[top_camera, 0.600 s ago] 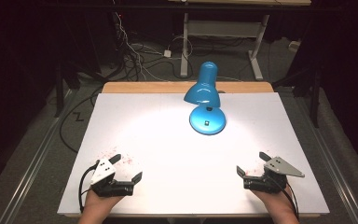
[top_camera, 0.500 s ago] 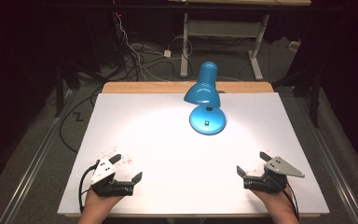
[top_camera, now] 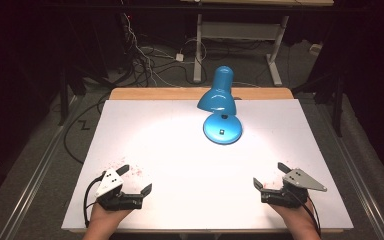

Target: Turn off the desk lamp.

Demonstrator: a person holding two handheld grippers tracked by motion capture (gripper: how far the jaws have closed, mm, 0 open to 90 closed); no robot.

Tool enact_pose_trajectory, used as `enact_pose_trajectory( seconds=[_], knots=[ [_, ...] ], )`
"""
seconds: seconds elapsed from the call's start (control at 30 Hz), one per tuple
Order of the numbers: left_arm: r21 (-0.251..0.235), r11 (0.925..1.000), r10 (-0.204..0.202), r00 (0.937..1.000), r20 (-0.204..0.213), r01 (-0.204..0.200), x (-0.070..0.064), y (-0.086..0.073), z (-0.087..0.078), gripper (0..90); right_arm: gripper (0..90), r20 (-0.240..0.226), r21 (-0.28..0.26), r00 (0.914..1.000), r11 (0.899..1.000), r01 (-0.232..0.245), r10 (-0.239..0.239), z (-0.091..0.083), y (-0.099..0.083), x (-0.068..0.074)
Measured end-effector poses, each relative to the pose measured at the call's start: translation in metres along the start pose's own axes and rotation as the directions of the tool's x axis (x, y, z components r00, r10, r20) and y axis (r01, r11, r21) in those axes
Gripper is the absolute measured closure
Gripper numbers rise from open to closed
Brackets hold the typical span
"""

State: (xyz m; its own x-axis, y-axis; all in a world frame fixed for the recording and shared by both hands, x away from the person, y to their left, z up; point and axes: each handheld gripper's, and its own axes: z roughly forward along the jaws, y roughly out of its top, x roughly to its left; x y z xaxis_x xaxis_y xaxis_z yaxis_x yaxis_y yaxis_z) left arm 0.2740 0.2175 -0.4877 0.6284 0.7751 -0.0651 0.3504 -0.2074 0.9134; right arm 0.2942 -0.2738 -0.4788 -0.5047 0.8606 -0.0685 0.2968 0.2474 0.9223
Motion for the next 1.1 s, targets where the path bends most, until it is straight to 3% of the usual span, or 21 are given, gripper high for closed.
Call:
enact_pose_trajectory(
  seconds=[0.67,1.1],
  knots=[
    [0.003,0.9998,0.018,0.9998,-0.005,-0.018,-0.0010,0.0002,0.0007,0.0,19.8,0.003,0.019,1.0000,1.000,-0.002,0.002,-0.0032,-0.0001,-0.0056],
    [0.005,0.9997,0.026,0.9997,-0.005,-0.026,-0.0008,0.0000,0.0012,0.0,41.5,-0.014,0.019,0.9996,1.000,-0.024,0.024,-0.0052,-0.0010,-0.0076]
  ],
)
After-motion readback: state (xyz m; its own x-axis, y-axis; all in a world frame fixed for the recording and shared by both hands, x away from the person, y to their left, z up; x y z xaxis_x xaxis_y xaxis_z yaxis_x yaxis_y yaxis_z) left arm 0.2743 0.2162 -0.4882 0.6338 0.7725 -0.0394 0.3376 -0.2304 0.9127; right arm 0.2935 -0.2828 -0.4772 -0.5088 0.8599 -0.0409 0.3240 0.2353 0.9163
